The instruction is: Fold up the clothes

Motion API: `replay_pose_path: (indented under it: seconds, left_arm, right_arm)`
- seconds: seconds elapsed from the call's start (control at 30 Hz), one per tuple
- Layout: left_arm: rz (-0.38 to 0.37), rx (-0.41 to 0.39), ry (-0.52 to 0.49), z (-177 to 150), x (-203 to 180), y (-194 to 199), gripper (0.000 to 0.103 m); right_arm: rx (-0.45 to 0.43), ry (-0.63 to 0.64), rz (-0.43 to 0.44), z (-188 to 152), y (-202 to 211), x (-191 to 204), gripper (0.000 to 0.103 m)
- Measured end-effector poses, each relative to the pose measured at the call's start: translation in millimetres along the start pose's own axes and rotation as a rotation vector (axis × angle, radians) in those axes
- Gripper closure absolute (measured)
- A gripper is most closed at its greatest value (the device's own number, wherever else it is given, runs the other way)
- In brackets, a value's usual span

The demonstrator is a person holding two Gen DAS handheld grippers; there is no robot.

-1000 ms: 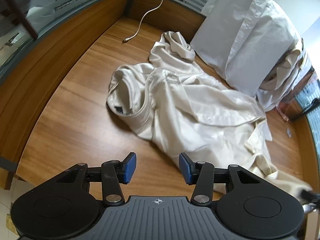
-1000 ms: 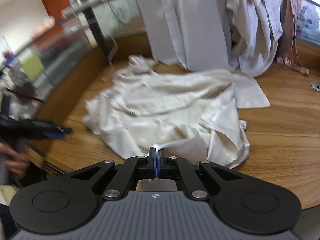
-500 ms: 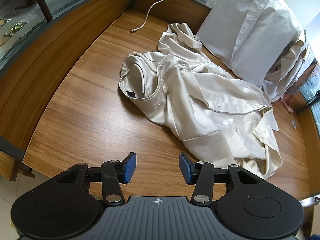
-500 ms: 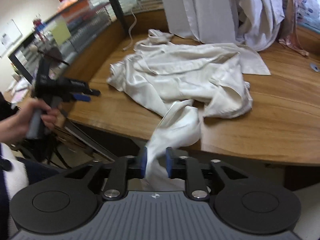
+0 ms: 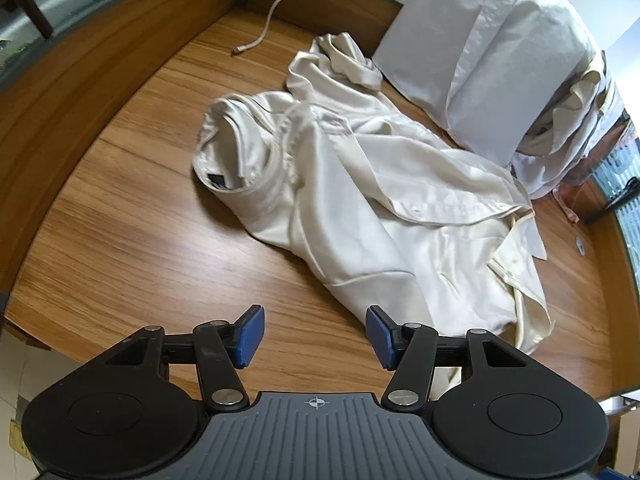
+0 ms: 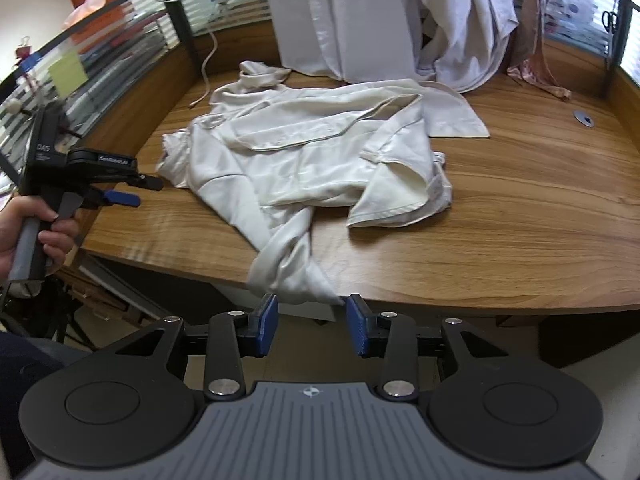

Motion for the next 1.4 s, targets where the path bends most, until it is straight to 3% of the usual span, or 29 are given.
replay_pose_path:
  seconds: [0.23, 0.5, 0.63, 0.77, 0.93, 1.03, 1.07, 1.1, 1.17, 1.2, 1.23, 1.4]
  left_arm:
    - [-0.002, 0.007, 0.001, 0.5, -25.5, -29.0, 0.036]
    - [0.063, -0.014, 0.068, 2.9, -28.8, -66.5, 0.032]
    - [0.075, -0.043, 0.116, 6.9, -24.4, -76.1, 0.033]
    - [0.04, -0.073, 0.147, 11.3, -24.8, -80.6, 0.033]
    - [0.061, -0.09, 0.163, 15.0, -23.0, -85.8, 0.044]
    - [0.077, -0.099, 0.19, 15.5, -19.4, -87.5, 0.052]
    - [0.084, -0.101, 0.197, 15.4, -18.4, -88.0, 0.055]
    - [0.089, -0.103, 0.201, 15.3, -17.6, -88.5, 0.06]
    - [0.085, -0.119, 0.198, 14.6, -17.6, -87.4, 0.081]
    - [0.078, -0.132, 0.193, 14.3, -17.9, -85.8, 0.096]
    - [0.073, -0.146, 0.187, 14.5, -19.0, -82.8, 0.096]
    - [0.119, -0.217, 0.156, 18.0, -23.1, -57.1, 0.098]
  right_arm:
    - [-0.018, -0.048, -0.047, 12.9, -27.7, -31.2, 0.058]
    - [-0.017, -0.149, -0.096, 36.1, -85.3, -69.7, 0.052]
    - [-0.012, -0.202, -0.091, 53.9, -118.7, -85.0, 0.048]
    - [-0.001, -0.238, -0.044, 72.3, -152.4, -94.1, 0.048]
    - [0.045, -0.184, -0.044, 91.8, -200.2, -88.4, 0.05]
    - [0.062, -0.09, -0.131, 98.1, -218.1, -84.7, 0.063]
    - [0.06, -0.064, -0.146, 99.4, -221.3, -85.5, 0.063]
    - [0.059, -0.05, -0.158, 101.5, -223.9, -87.6, 0.063]
    - [0.057, -0.036, -0.164, 106.2, -227.9, -92.7, 0.068]
    - [0.054, -0.035, -0.16, 108.8, -229.1, -95.4, 0.085]
    - [0.046, -0.029, -0.157, 113.1, -227.6, -97.5, 0.101]
    - [-0.04, -0.003, -0.159, 143.8, -208.4, -110.6, 0.101]
Point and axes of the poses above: each gripper's, at about its wrist camera, not at the fingertips, and y roughly against the way its jaws point, x to its left, z to its top, the point moved 4 cm from there along -y, roughly the way its jaws point, and after that the axes turned 8 degrees about -z, right-handed, at the moved point
